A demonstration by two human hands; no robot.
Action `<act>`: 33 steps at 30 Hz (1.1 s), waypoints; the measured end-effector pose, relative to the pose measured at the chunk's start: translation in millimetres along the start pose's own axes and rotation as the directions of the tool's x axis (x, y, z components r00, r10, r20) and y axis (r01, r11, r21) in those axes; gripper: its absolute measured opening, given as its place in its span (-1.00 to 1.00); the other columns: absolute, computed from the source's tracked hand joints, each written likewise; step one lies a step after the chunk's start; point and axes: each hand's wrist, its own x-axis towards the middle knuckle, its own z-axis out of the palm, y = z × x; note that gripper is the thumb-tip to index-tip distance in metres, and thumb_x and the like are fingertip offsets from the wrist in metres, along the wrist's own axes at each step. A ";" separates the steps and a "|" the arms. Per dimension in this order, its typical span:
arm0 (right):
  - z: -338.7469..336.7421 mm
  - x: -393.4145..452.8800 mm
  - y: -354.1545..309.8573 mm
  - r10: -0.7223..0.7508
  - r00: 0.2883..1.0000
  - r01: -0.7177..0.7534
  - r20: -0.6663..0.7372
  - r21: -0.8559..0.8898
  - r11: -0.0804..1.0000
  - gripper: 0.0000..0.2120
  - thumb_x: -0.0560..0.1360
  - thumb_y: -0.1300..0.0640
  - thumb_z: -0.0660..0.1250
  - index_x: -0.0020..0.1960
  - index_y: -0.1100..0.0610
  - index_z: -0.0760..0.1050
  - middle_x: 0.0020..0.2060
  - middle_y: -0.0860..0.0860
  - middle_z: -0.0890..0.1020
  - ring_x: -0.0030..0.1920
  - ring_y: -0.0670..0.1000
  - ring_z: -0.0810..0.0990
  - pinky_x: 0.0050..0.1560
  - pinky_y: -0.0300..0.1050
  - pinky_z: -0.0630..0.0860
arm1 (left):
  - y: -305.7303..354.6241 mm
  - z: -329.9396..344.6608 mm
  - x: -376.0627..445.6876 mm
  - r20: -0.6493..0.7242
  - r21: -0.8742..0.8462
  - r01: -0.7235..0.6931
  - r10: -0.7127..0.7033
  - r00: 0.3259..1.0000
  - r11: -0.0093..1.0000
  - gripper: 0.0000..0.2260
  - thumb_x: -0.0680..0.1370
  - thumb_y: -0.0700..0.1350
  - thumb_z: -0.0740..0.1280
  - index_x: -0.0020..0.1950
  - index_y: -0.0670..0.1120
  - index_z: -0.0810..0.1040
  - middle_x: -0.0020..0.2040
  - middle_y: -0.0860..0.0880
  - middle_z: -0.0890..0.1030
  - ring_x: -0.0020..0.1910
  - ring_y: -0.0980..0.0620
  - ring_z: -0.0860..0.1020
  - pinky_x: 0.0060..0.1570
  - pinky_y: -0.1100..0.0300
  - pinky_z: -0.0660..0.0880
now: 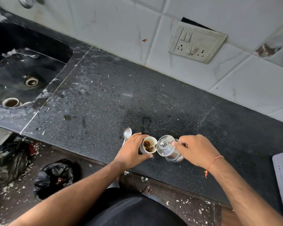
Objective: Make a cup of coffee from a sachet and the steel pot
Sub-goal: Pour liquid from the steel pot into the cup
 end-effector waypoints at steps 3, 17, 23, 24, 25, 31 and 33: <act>-3.5 0.6 -1.4 -0.005 1.000 0.004 -0.009 -0.012 1.000 -0.51 0.64 -0.21 0.29 -0.34 0.07 0.43 -0.51 -0.01 0.47 -0.42 0.02 0.47 -0.37 -0.05 0.32 | -0.2 -1.5 0.1 0.006 0.001 -0.011 0.011 1.000 1.000 -0.20 0.44 0.31 0.60 0.59 0.07 0.45 0.52 0.16 0.51 0.63 0.13 0.29 0.65 0.13 0.21; -14.7 4.1 2.0 0.007 0.999 -0.009 -0.039 -0.037 0.999 -0.51 0.63 -0.22 0.30 -0.36 0.06 0.40 -0.51 0.00 0.48 -0.40 0.06 0.50 -0.35 0.01 0.37 | -0.3 -3.7 2.0 0.014 0.024 -0.015 0.015 1.000 1.000 -0.24 0.44 0.31 0.60 0.56 0.09 0.46 0.49 0.17 0.53 0.60 0.13 0.34 0.62 0.06 0.29; -22.8 3.5 5.0 -0.013 0.999 0.010 -0.038 -0.072 0.997 -0.50 0.64 -0.22 0.28 -0.33 0.09 0.43 -0.52 0.01 0.50 -0.42 0.06 0.52 -0.35 0.01 0.40 | -0.4 -3.5 2.0 0.007 0.031 -0.018 0.018 1.000 0.999 -0.25 0.44 0.28 0.61 0.55 0.09 0.46 0.49 0.16 0.52 0.60 0.14 0.33 0.62 0.07 0.28; -24.8 3.1 4.5 -0.015 0.999 0.012 -0.033 -0.076 0.997 -0.50 0.64 -0.22 0.27 -0.33 0.09 0.43 -0.52 0.01 0.49 -0.43 0.06 0.51 -0.35 0.01 0.40 | -0.3 -3.7 2.0 0.008 0.032 -0.019 0.019 1.000 0.999 -0.25 0.44 0.28 0.61 0.55 0.09 0.46 0.49 0.16 0.52 0.59 0.14 0.33 0.62 0.07 0.28; -26.7 2.7 4.0 -0.017 0.999 0.015 -0.029 -0.079 0.997 -0.49 0.64 -0.23 0.26 -0.34 0.09 0.43 -0.53 0.01 0.49 -0.43 0.06 0.51 -0.35 0.01 0.40 | -0.2 -4.1 2.0 0.008 0.030 -0.019 0.019 1.000 0.999 -0.25 0.44 0.28 0.61 0.55 0.10 0.46 0.49 0.17 0.52 0.59 0.14 0.34 0.61 0.07 0.29; -41.6 0.2 -0.4 -0.040 0.999 0.038 -0.026 -0.078 0.996 -0.48 0.66 -0.19 0.28 -0.38 0.06 0.37 -0.54 0.00 0.44 -0.46 0.03 0.45 -0.40 -0.04 0.28 | 0.6 -4.3 2.0 -0.001 0.018 -0.022 0.022 1.000 1.000 -0.25 0.44 0.27 0.62 0.55 0.09 0.47 0.49 0.15 0.52 0.59 0.16 0.33 0.61 0.17 0.23; -46.1 -0.2 -2.4 -0.054 0.998 0.052 -0.028 -0.087 0.995 -0.47 0.66 -0.18 0.28 -0.39 0.07 0.35 -0.55 -0.01 0.43 -0.47 0.02 0.43 -0.41 -0.05 0.27 | 1.6 -4.6 1.9 -0.007 0.024 -0.022 0.022 1.000 0.999 -0.24 0.44 0.25 0.63 0.56 0.07 0.47 0.50 0.13 0.52 0.59 0.14 0.33 0.58 0.25 0.17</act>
